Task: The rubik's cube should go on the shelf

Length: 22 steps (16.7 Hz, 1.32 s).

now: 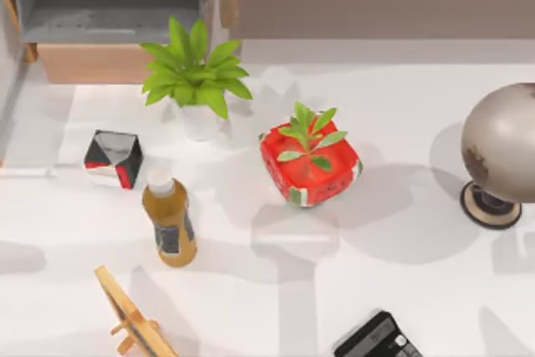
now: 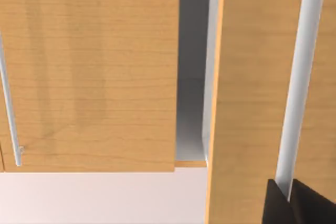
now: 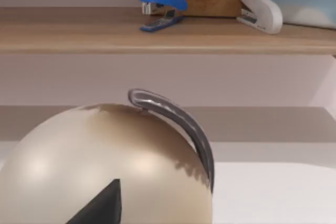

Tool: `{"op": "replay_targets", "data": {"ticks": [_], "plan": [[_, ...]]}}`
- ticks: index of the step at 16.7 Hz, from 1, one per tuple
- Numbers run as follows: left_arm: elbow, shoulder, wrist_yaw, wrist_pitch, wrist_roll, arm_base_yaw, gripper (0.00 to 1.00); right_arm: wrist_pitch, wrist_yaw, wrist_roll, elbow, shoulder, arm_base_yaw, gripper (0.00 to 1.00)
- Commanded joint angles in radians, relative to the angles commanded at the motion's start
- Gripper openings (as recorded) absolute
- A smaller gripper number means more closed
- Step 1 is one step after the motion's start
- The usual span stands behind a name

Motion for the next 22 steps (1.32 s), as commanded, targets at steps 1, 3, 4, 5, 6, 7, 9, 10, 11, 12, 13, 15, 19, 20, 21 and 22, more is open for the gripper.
{"op": "replay_targets", "data": {"ticks": [1,3,4,5,6,7,9,10,11,12,13,15,19,20,21,22], "plan": [[0.000,0.000,0.000,0.000,0.000,0.000,0.08,0.000,0.000,0.000,0.000,0.000,0.000,1.00],[0.000,0.000,0.000,0.000,0.000,0.000,0.23,0.000,0.000,0.000,0.000,0.000,0.000,1.00],[0.000,0.000,0.000,0.000,0.000,0.000,0.30,0.000,0.000,0.000,0.000,0.000,0.000,1.00],[0.000,0.000,0.000,0.000,0.000,0.000,0.38,0.000,0.000,0.000,0.000,0.000,0.000,1.00],[0.000,0.000,0.000,0.000,0.000,0.000,0.45,0.000,0.000,0.000,0.000,0.000,0.000,1.00],[0.000,0.000,0.000,0.000,0.000,0.000,0.53,0.000,0.000,0.000,0.000,0.000,0.000,1.00],[0.000,0.000,0.000,0.000,0.000,0.000,0.68,0.000,0.000,0.000,0.000,0.000,0.000,1.00],[0.000,0.000,0.000,0.000,0.000,0.000,0.75,0.000,0.000,0.000,0.000,0.000,0.000,1.00],[0.000,0.000,0.000,0.000,0.000,0.000,0.83,0.000,0.000,0.000,0.000,0.000,0.000,1.00],[0.000,0.000,0.000,0.000,0.000,0.000,0.90,0.000,0.000,0.000,0.000,0.000,0.000,1.00],[0.000,0.000,0.000,0.000,0.000,0.000,0.98,0.000,0.000,0.000,0.000,0.000,0.000,1.00],[0.000,0.000,0.000,0.000,0.000,0.000,1.00,0.000,0.000,0.000,0.000,0.000,0.000,1.00],[0.000,0.000,0.000,0.000,0.000,0.000,1.00,0.000,0.000,0.000,0.000,0.000,0.000,1.00],[0.000,0.000,0.000,0.000,0.000,0.000,1.00,0.000,0.000,0.000,0.000,0.000,0.000,1.00],[0.000,0.000,0.000,0.000,0.000,0.000,1.00,0.000,0.000,0.000,0.000,0.000,0.000,1.00],[0.001,0.000,0.000,0.000,0.000,-0.001,1.00,0.000,0.000,0.000,0.000,0.000,0.000,1.00]]}}
